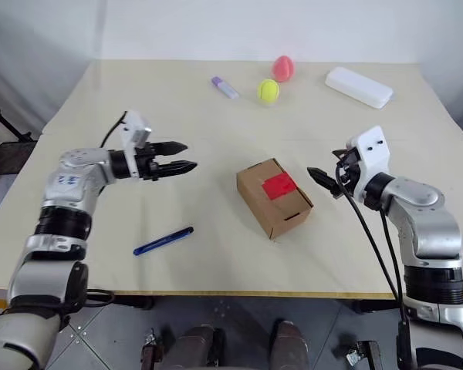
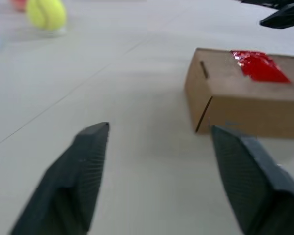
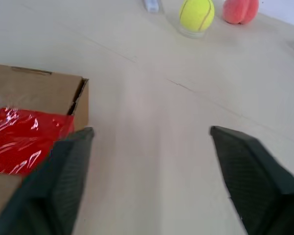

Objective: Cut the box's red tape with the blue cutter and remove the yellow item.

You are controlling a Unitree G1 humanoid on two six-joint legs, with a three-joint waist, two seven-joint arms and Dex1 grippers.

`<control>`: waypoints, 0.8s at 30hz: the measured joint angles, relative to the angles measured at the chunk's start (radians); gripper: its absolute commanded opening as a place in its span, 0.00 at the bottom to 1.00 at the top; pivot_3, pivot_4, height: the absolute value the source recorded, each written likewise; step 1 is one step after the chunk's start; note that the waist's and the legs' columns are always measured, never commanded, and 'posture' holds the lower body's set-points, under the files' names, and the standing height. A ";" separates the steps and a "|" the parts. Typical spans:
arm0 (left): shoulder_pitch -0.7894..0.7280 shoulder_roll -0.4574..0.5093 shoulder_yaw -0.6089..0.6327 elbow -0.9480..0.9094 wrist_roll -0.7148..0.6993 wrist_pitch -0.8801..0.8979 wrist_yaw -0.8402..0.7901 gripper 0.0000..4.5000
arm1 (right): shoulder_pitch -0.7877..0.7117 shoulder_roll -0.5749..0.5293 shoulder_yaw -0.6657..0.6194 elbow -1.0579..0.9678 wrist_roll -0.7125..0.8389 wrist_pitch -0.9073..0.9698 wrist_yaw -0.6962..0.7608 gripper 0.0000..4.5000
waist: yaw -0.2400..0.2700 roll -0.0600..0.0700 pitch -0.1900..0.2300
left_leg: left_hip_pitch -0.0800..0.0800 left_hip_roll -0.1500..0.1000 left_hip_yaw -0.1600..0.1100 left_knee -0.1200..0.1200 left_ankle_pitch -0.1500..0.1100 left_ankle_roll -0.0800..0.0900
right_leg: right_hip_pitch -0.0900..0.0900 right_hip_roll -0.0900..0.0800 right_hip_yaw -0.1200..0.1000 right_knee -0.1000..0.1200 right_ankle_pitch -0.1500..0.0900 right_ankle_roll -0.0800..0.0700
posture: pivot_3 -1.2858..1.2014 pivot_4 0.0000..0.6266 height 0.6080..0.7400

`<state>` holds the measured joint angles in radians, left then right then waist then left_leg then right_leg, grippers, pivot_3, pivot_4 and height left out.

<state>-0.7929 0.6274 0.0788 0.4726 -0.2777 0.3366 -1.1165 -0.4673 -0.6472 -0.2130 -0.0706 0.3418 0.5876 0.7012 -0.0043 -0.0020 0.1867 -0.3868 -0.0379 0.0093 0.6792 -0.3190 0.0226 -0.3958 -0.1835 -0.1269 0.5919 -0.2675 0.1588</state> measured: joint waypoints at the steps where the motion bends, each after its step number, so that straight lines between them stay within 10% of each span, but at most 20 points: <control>1: 0.035 0.024 0.013 -0.022 -0.012 0.019 -0.012 1.00 | 0.014 0.000 -0.012 0.000 0.004 -0.005 0.001 1.00 | 0.001 0.000 0.000 | 0.000 0.000 0.000 0.000 0.000 0.000 | 0.000 0.000 0.000 0.001 0.000 0.000 | 0.52 0.24 1.00; 24: 0.852 0.312 0.448 -0.235 -0.223 -0.215 -0.383 1.00 | 0.348 -0.056 -0.213 -0.269 0.301 0.022 0.116 1.00 | 0.016 0.004 0.002 | 0.003 0.008 0.000 0.001 -0.008 0.004 | -0.001 0.001 0.007 -0.001 0.000 0.000 | 0.52 0.24 1.00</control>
<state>0.0589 0.9390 0.5271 0.2379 -0.5006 0.1213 -1.4995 -0.1194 -0.7035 -0.4261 -0.3395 0.6428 0.6094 0.8172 0.0120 0.0018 0.1888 -0.3839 -0.0296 0.0094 0.6800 -0.3270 0.0263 -0.3971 -0.1821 -0.1199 0.5907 -0.2674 0.1586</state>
